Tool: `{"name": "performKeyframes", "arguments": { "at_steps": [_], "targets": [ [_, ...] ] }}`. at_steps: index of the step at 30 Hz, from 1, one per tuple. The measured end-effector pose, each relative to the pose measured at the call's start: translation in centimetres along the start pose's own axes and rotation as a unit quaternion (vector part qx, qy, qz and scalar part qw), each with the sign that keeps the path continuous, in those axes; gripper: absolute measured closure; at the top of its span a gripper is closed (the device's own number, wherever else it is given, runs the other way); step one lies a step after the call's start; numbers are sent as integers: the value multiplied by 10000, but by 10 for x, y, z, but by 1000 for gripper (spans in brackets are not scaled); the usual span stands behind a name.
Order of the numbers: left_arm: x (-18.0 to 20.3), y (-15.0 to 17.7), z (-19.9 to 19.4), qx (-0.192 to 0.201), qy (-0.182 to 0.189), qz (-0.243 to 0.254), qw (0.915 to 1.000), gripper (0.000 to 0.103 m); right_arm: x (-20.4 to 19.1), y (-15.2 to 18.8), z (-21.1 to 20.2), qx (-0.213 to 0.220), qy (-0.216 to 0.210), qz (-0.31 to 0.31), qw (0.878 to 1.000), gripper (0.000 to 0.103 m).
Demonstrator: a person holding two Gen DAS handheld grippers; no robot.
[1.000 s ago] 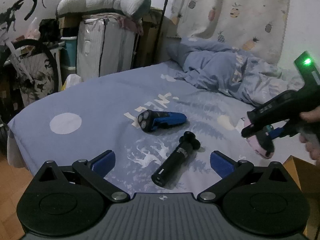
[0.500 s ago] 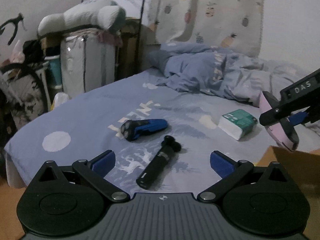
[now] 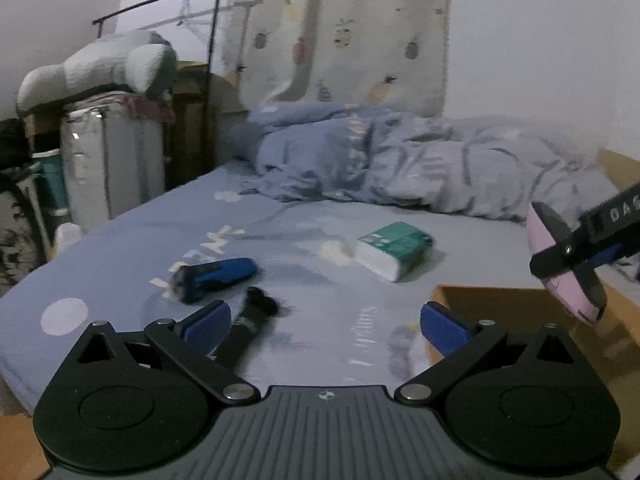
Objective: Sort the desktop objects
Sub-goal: 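Lift the mouse with the right tool and carry it to the cardboard box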
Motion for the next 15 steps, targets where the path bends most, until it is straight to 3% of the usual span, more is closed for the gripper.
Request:
{"name": "performKeyframes", "arguments": {
  "at_steps": [8, 15],
  "targets": [
    [29, 3, -11, -39, 413, 14, 9991, 0, 50, 33, -23, -78, 325, 277, 9991, 39],
    [50, 10, -16, -59, 593, 207, 9980, 0, 75, 64, 2, -443, 574, 375, 9967, 39]
  ]
}}
Point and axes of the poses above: each gripper's, at about its wrist camera, not at the fingertips, and z roughly the way its jaws point, x to its right, y to its underside, the point moved 8 cm from there along z, roughly the way its jaws point, and after that the axes turned 3 degrees about x, right-handed, at the moved point
